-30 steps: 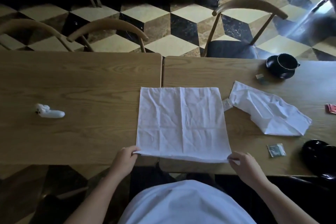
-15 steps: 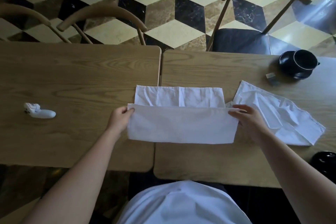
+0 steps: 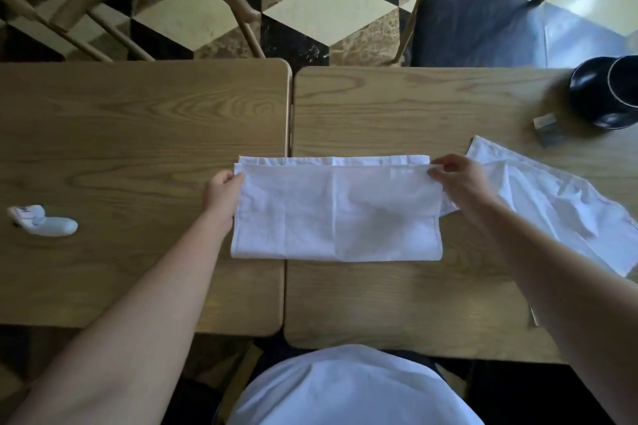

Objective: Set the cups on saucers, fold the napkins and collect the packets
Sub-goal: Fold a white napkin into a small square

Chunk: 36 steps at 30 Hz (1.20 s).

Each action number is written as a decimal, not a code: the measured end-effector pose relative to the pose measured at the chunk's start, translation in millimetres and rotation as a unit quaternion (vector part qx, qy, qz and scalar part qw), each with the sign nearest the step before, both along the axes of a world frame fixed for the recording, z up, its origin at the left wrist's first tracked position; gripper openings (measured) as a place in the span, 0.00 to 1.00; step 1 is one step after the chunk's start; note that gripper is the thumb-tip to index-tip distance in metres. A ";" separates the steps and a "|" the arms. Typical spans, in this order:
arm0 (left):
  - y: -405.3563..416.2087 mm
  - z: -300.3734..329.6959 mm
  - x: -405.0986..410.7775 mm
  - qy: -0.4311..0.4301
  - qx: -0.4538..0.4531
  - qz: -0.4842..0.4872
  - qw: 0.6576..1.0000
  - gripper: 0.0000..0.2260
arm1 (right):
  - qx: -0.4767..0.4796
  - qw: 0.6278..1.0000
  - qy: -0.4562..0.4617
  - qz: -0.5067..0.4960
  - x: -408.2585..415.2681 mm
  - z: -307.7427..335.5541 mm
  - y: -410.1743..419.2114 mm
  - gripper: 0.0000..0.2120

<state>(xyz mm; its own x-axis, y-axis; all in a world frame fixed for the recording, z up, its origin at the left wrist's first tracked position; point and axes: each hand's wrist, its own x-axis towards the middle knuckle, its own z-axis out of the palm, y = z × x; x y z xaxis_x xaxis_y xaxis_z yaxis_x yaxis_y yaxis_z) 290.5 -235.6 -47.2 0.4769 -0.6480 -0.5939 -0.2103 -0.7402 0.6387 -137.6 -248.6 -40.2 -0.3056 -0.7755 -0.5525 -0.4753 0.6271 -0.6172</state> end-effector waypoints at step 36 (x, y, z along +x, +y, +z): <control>109.6 -9.3 -97.9 0.119 0.074 -0.134 0.981 0.06 | 0.091 0.967 -0.110 0.211 182.2 8.0 126.9 0.07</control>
<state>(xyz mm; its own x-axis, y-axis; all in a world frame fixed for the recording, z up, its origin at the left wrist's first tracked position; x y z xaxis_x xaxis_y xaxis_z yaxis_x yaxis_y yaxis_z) 192.6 -126.1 -56.5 0.1375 -0.6285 -0.7656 -0.2671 -0.7678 0.5823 44.6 -121.7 -32.2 0.1579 -0.6888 -0.7076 -0.5825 0.5137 -0.6300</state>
